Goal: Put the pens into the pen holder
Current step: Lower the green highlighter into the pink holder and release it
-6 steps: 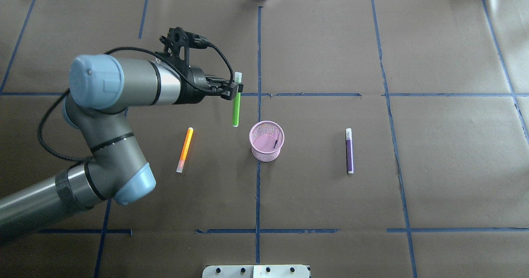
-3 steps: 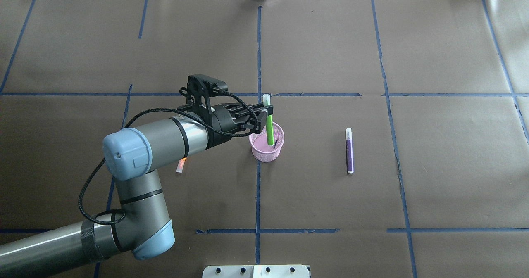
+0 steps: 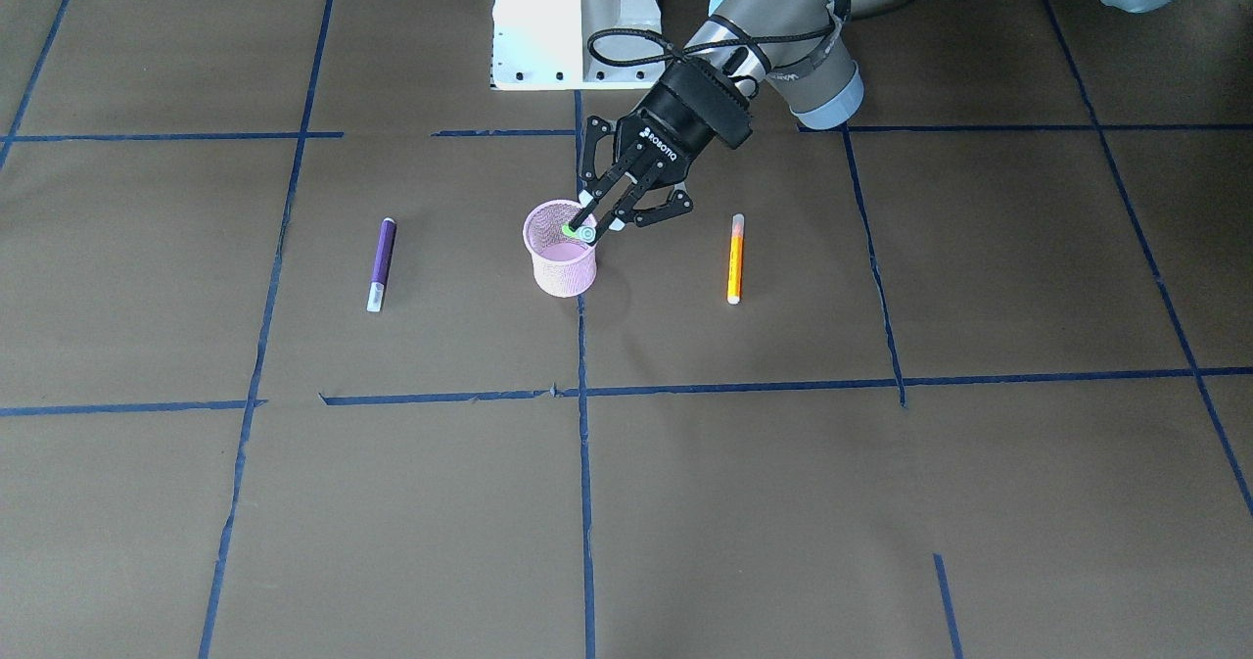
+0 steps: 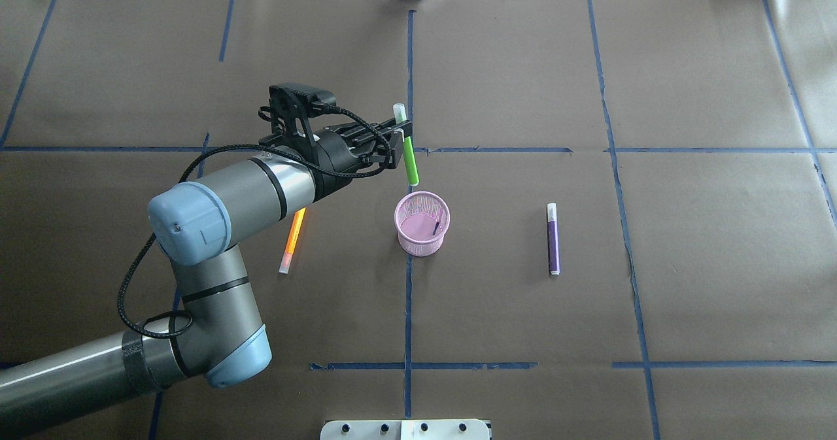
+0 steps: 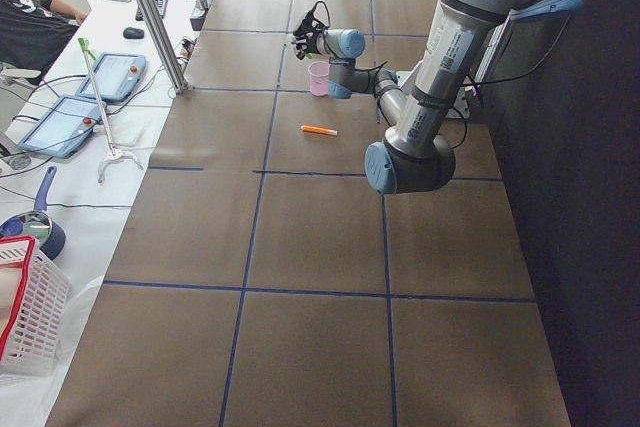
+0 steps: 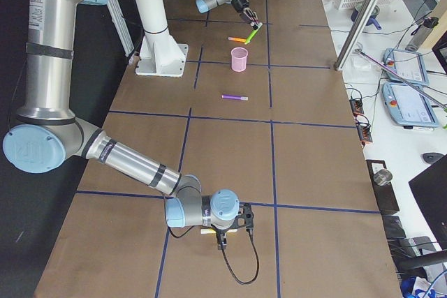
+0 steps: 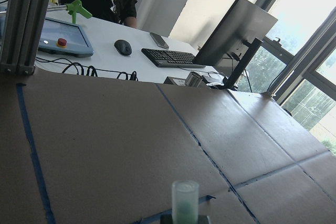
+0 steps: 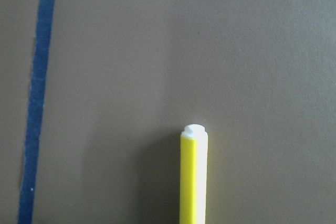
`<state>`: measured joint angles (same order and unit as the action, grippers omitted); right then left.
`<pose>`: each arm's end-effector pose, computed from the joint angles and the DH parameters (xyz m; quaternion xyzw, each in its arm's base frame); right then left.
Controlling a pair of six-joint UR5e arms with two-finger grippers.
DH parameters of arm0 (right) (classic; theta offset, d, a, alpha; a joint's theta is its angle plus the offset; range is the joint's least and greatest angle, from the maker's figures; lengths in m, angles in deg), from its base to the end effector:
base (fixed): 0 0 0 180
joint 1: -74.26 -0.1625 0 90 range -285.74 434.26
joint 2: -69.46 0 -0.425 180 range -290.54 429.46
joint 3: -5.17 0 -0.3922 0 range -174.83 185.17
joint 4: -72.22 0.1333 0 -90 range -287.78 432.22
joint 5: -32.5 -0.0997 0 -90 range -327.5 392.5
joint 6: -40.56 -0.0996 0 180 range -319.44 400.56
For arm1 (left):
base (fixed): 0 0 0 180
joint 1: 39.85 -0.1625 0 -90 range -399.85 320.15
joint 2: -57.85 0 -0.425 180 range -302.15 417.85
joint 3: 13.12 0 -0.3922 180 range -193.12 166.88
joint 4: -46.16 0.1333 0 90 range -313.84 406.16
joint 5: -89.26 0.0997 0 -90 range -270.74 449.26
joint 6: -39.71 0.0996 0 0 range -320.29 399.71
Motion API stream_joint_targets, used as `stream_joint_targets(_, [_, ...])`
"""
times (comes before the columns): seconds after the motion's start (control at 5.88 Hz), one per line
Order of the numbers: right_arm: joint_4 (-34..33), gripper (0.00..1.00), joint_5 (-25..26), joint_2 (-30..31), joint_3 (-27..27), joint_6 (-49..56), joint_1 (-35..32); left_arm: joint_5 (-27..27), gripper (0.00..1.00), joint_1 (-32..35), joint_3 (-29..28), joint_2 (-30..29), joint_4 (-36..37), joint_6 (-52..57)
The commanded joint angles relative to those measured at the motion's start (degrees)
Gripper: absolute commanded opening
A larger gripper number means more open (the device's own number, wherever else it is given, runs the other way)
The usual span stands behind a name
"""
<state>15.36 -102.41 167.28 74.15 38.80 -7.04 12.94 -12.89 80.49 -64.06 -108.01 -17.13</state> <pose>0.0032 -0.3955 0.8356 -0.0003 -0.3833 -0.0702 0.9210 0.4837 -0.4220 0.1808 0.4466 0.6183 -0.0563 0.6443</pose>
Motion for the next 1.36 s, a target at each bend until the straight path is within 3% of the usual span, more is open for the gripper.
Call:
stream_joint_targets(0.0, [0.0,1.0,0.0,0.0,-0.08,0.0,0.0,2.14,0.0,-1.19,-1.93,-0.08,-0.25,-0.2])
stream_joint_targets(0.85, [0.0,1.0,-0.18,0.09,0.27,-0.18,0.0,2.84,0.0,-4.72,-3.52,0.09,-0.43,-0.2])
stream_joint_targets(1.02, [0.0,1.0,-0.09,0.09,0.19,-0.18,0.0,2.84,0.1,-5.33,-3.52,0.01,-0.43,-0.2])
stream_joint_targets(1.19, [0.0,1.0,-0.09,0.09,0.19,-0.18,0.0,2.75,0.76,-5.42,-3.52,-0.08,-0.43,-0.11])
